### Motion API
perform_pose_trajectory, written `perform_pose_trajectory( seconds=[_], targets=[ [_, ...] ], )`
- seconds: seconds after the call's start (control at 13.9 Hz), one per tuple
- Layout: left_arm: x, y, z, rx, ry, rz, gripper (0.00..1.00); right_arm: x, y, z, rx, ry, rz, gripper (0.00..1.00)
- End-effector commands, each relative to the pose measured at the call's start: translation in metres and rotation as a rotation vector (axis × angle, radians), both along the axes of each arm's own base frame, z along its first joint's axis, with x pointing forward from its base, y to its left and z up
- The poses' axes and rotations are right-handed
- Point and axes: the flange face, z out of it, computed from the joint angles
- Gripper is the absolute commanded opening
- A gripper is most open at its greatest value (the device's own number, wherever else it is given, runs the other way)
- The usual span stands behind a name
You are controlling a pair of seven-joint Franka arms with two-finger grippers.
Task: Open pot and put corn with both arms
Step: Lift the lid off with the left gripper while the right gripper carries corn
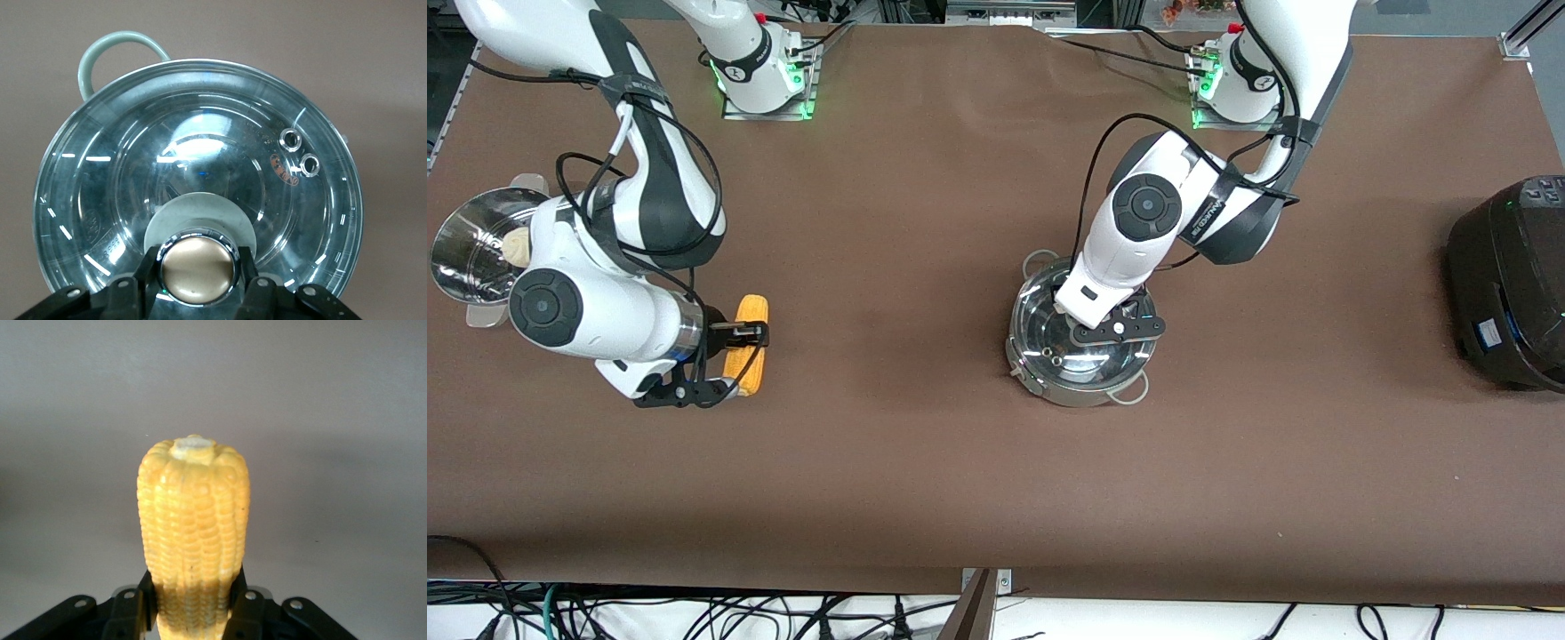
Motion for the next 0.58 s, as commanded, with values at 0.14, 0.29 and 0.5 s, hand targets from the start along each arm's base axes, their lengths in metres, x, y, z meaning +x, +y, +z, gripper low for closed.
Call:
perform_pose_trajectory(
  seconds=[0.14,0.29,0.5],
  targets=[
    [0.006,0.002,0.009,0.03,-0.033,-0.006,0.0,0.001,0.038,0.013,0.004,-0.008,-0.026,0.0],
    [0.01,0.014,0.032,0.034,-0.053,0.011,0.0,0.003,0.042,0.011,0.006,-0.009,-0.032,0.0],
    [0.005,0.023,0.055,0.047,-0.032,0.024,0.0,0.003,0.049,0.012,0.008,-0.014,-0.022,0.0]
  ],
)
